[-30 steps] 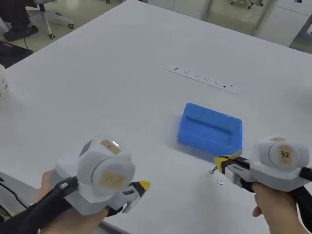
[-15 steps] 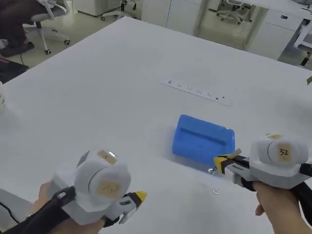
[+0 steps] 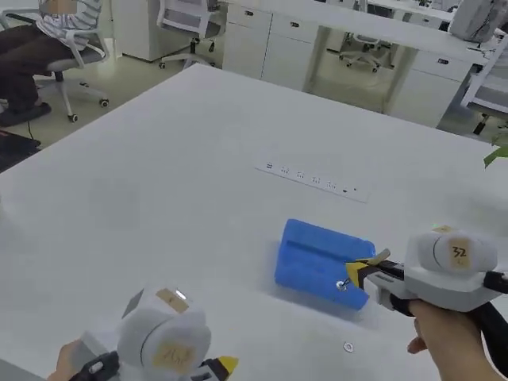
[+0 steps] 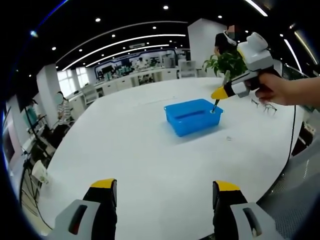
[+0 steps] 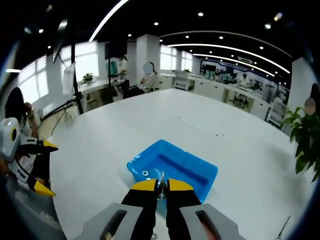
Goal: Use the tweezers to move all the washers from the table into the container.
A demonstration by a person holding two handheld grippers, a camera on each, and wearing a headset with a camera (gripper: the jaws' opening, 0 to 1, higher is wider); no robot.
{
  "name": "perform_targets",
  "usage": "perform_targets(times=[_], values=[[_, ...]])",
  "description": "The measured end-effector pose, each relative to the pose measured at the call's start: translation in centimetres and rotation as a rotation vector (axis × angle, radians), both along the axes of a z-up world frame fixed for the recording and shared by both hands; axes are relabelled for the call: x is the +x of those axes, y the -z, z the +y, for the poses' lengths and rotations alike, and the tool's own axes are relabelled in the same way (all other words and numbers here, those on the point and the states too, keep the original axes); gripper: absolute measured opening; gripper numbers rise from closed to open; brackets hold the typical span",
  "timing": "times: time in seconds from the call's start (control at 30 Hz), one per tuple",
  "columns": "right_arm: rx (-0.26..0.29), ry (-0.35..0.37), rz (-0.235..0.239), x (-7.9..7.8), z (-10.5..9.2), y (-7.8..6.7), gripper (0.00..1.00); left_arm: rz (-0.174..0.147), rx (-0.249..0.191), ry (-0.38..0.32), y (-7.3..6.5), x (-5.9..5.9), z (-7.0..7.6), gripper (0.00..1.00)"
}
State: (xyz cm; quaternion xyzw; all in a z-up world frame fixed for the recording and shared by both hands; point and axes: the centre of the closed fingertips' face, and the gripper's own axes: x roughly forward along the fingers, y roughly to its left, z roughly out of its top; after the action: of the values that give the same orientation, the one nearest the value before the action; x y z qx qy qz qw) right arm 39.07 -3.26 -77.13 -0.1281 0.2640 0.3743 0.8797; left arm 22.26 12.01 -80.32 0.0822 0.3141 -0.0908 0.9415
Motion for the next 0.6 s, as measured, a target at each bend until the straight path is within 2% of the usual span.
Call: perform_targets(times=[0.27, 0.37, 0.47, 0.6], values=[[-0.004, 0.052, 0.023, 2.7, 0.0, 1.5, 0.02, 0.012, -0.021, 0.025, 0.1, -0.1, -0.5, 0.8], [0.008, 0.076, 0.059, 3.1, -0.1, 2.3, 0.02, 0.023, -0.022, 0.033, 0.3, -0.2, -0.7, 0.8], [-0.028, 0.084, 0.059, 3.3, -0.5, 3.2, 0.02, 0.032, -0.025, 0.034, 0.4, -0.2, -0.7, 0.8], [-0.031, 0.098, 0.092, 3.6, -0.6, 4.2, 0.02, 0.042, -0.024, 0.034, 0.6, -0.3, -0.6, 0.8]])
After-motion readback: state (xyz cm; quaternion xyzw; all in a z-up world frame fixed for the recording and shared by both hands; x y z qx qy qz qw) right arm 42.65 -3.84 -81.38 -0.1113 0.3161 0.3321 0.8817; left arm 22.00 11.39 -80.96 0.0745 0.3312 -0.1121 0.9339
